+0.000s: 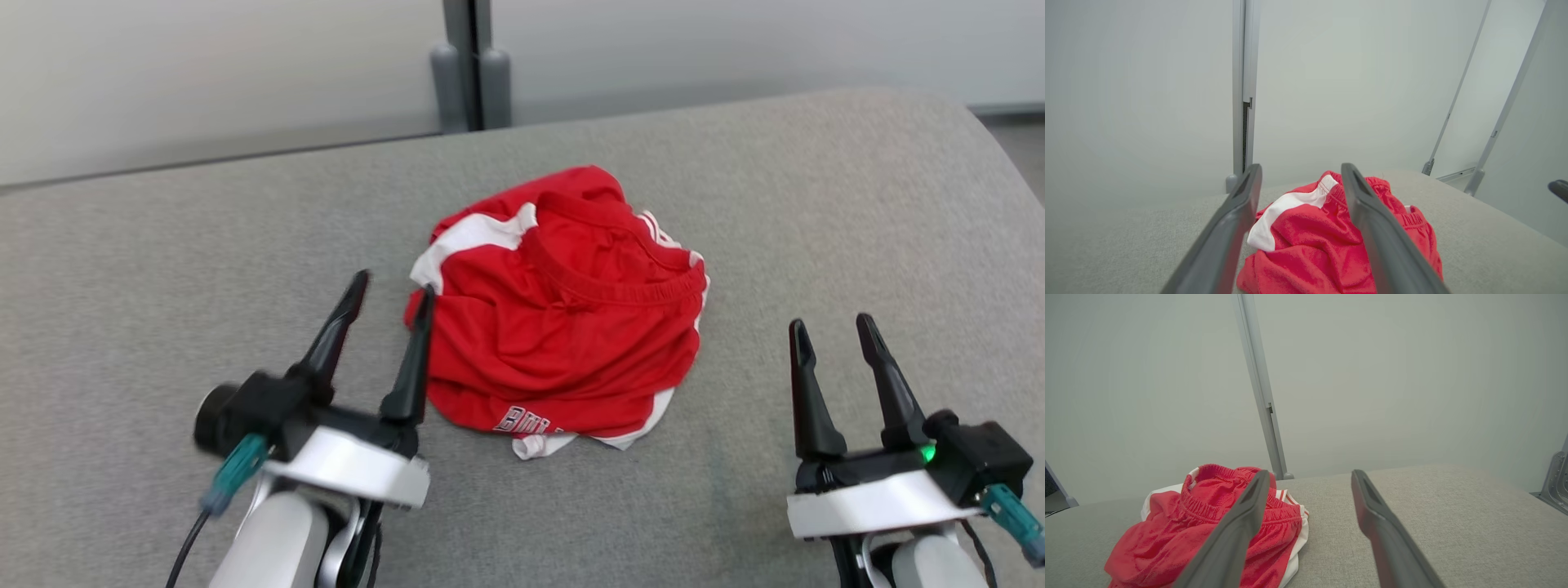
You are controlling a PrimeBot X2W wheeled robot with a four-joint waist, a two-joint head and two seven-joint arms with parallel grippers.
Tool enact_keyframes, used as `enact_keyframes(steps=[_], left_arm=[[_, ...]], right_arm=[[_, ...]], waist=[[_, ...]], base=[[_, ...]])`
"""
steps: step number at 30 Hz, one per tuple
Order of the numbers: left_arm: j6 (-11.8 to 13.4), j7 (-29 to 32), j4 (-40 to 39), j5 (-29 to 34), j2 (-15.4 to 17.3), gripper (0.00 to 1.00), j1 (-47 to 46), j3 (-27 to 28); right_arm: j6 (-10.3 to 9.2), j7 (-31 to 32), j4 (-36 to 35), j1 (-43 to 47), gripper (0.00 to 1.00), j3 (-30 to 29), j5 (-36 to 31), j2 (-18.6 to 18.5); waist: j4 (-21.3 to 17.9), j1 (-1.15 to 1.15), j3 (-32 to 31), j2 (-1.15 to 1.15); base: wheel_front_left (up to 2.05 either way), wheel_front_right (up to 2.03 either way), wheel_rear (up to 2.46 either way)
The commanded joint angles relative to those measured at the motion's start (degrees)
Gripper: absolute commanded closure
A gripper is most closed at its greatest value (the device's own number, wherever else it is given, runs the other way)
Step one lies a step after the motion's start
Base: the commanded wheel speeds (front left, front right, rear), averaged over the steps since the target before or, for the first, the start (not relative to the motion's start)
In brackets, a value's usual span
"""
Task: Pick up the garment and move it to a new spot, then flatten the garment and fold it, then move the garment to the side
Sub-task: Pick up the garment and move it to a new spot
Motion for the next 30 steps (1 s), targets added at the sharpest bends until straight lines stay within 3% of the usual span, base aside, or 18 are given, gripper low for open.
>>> enact_keyframes(steps=[1,8,11,18,26,30], left_arm=[[0.74,0.00,-2.29,0.70,-0.40,0.00,2.77,2.04],[4.77,0.00,-14.28,7.72,-2.24,0.00,17.76,15.95],[4.21,-0.01,-15.38,9.96,-2.61,0.00,22.18,17.85],[3.34,-0.01,-13.59,12.69,-2.87,0.00,24.85,17.71],[-0.92,0.00,-2.15,13.21,-2.87,0.00,12.81,9.83],[1.56,1.94,6.18,11.52,-2.80,0.00,1.85,5.40]], right_arm=[[-0.02,-0.04,0.17,1.07,0.00,-0.25,-0.38,-0.16],[-0.02,-0.03,1.50,4.83,0.00,0.48,-0.75,-0.17],[-0.02,-0.03,1.55,5.82,0.00,0.35,-1.17,-0.13],[-0.02,-0.03,1.89,7.34,0.00,0.37,-2.11,-0.14],[-0.02,-0.03,1.74,4.82,0.00,2.19,-2.48,-0.16],[-0.02,-0.04,2.29,3.55,0.00,2.80,-3.06,-0.14]], waist=[[2.54,0.00,-2.81,0.00],[5.06,0.00,-7.53,0.00],[5.70,0.00,-8.14,0.00],[6.66,0.00,-8.68,0.00],[4.73,0.00,-5.97,0.00],[2.92,0.00,-3.08,0.00]], base=[[0.00,0.00,0.00],[0.00,0.00,0.00],[0.00,0.00,0.00],[0.00,0.00,0.00],[0.00,0.00,0.00],[0.00,0.00,0.00]])
